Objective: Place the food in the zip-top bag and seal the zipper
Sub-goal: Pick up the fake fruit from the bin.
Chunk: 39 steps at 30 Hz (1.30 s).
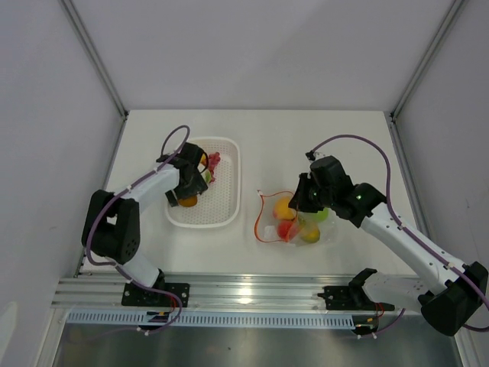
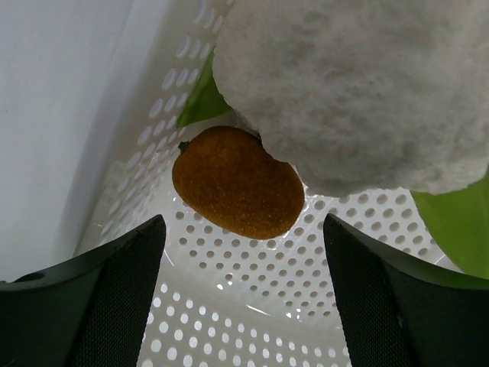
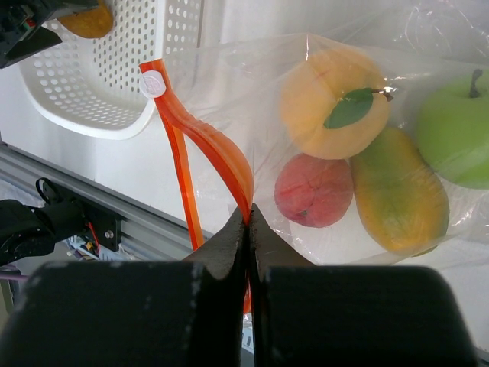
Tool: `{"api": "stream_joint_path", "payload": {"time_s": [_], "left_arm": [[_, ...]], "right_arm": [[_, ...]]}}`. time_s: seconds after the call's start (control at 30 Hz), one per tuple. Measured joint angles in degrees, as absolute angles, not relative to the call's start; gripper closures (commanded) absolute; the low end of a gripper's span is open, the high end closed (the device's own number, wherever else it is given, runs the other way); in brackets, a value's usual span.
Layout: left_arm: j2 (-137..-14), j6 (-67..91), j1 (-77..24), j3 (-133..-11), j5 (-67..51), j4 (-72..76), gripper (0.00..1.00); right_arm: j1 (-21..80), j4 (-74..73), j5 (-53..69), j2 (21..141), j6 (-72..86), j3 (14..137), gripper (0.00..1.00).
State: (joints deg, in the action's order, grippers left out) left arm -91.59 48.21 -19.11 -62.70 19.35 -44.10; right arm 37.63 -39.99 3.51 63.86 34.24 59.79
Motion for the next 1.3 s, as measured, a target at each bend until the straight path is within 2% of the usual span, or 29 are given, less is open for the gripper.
{"api": "stream_joint_path", "payload": {"time_s": [0.33,0.43,0.57,0.6,0.63,0.77,0.8,0.87,0.97,1.3], "left_arm": [[-95.72,49.25,-18.48,-62.70,19.97,-42.83,0.17],[-96.38,49.71,-18.46,-62.70,20.36,-42.54,0.26],[-96.92,50.11,-18.44,-62.67,20.38,-42.35,0.32],[-96.92,50.13,-18.44,-62.67,20.40,-42.22,0.39],[-96.92,50.17,-18.44,-62.65,20.38,-42.11,0.42],[-96.92,50.52,-18.46,-62.33,20.73,-41.36,0.48],[-96.92,50.54,-18.46,-62.24,20.80,-41.23,0.58],[-96.86,50.52,-18.46,-62.08,20.80,-41.08,0.67],[-96.31,50.52,-18.46,-61.52,20.73,-40.49,0.99],[-87.26,50.52,-21.50,-56.62,17.34,-38.85,0.99]], "right_arm": [[37.56,-39.66,3.51,63.86,34.02,59.31,1.00],[37.47,-39.44,3.53,63.86,34.00,58.87,1.00],[37.36,-39.16,3.51,63.92,34.00,58.81,1.00],[37.36,-39.11,3.51,63.92,34.00,58.81,1.00],[37.36,-39.07,3.51,63.92,33.98,58.74,1.00],[37.30,-38.89,3.53,63.92,33.98,58.48,1.00],[37.30,-38.85,3.53,63.92,34.00,58.48,1.00],[37.26,-38.70,3.53,63.94,34.00,58.46,1.00],[37.26,-38.68,3.55,64.03,34.00,58.46,1.00],[37.26,-38.19,3.55,64.69,34.00,58.46,1.00]]}}
